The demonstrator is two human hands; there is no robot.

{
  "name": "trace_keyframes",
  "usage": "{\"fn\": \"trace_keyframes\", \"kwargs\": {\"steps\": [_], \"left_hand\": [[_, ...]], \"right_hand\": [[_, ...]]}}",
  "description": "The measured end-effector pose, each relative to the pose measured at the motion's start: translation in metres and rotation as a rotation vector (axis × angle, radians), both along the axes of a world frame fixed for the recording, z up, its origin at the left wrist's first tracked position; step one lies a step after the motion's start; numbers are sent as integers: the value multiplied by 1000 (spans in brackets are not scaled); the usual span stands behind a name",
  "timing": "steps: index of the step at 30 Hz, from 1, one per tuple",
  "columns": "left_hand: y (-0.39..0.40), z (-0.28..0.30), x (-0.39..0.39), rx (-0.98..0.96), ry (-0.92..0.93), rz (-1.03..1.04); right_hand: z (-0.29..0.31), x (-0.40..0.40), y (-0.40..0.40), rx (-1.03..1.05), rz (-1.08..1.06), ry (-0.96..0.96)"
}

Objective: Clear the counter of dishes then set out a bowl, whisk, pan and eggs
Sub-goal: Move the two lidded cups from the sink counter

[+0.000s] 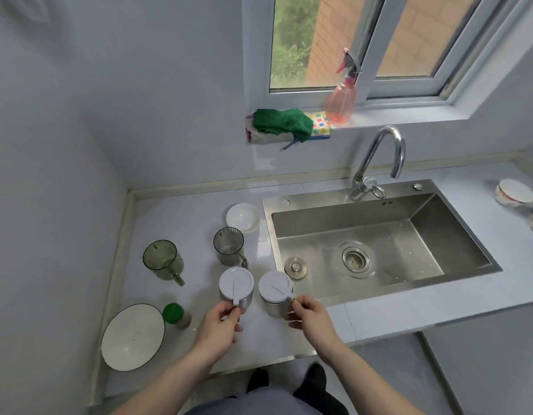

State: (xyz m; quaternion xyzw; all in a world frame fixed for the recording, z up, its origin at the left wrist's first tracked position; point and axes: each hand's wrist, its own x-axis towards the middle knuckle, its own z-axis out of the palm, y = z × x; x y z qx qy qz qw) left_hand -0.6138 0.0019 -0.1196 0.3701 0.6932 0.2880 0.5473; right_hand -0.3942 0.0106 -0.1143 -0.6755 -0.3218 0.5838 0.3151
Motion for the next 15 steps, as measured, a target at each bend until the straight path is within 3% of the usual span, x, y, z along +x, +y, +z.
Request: {"fn": "trace_keyframes", "kwargs": {"steps": [5, 15], "left_hand": [[6, 22, 12, 50, -39, -88], [24, 78, 85, 149, -49, -430]], "right_hand": [[28, 15, -11, 61, -153, 86], [89, 86, -65, 185, -389, 38]]}}
